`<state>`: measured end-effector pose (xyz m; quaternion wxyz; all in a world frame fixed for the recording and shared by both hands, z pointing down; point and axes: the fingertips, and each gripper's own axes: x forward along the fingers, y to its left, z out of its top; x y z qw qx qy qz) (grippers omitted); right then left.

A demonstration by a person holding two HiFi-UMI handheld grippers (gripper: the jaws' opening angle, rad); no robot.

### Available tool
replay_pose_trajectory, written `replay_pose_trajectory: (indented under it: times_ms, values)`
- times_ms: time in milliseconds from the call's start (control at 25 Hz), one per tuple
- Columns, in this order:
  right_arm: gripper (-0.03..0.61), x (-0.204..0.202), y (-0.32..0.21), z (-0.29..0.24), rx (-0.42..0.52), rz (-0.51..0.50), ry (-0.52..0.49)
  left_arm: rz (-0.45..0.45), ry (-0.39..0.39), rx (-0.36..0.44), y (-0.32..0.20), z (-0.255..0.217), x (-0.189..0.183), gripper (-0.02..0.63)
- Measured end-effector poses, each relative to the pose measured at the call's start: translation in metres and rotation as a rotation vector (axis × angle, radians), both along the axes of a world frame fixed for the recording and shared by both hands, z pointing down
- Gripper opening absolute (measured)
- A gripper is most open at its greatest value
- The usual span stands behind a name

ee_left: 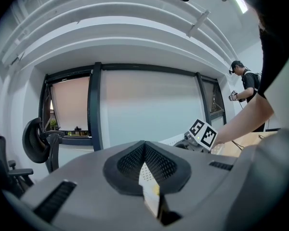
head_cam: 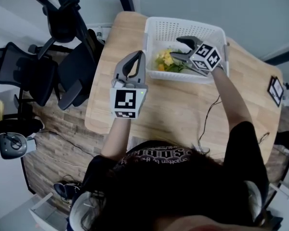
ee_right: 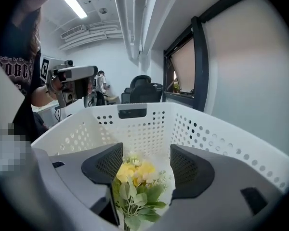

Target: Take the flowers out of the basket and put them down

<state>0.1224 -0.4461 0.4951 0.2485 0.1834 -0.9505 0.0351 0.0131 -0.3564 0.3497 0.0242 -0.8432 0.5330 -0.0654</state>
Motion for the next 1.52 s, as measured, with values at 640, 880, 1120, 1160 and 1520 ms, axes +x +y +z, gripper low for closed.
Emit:
replay_pose_trajectory:
  times_ms: [640,880,1120,1160,1520]
  values:
    - [0.445,0.002,0.028,0.096,-0.242,-0.191,0.286,0.004,0.000,0.003,-0.013,0.000,0.004,0.000]
    - [0.453,0.012,0.038,0.129,-0.244,-0.250,0.436,-0.004,-0.004,-0.006,-0.012,0.004,0.002,0.000]
    - [0.451,0.025,0.045,0.160,-0.258,-0.305,0.549,-0.018,-0.001,-0.017,-0.011,0.010,-0.003,0.000]
    - [0.449,0.023,0.044,0.161,-0.266,-0.300,0.535,-0.022,0.000,-0.018,-0.010,0.010,-0.005,0.000]
    - [0.344,0.022,0.044,0.158,-0.246,-0.295,0.563,-0.037,0.002,-0.020,-0.005,0.010,-0.010,0.000]
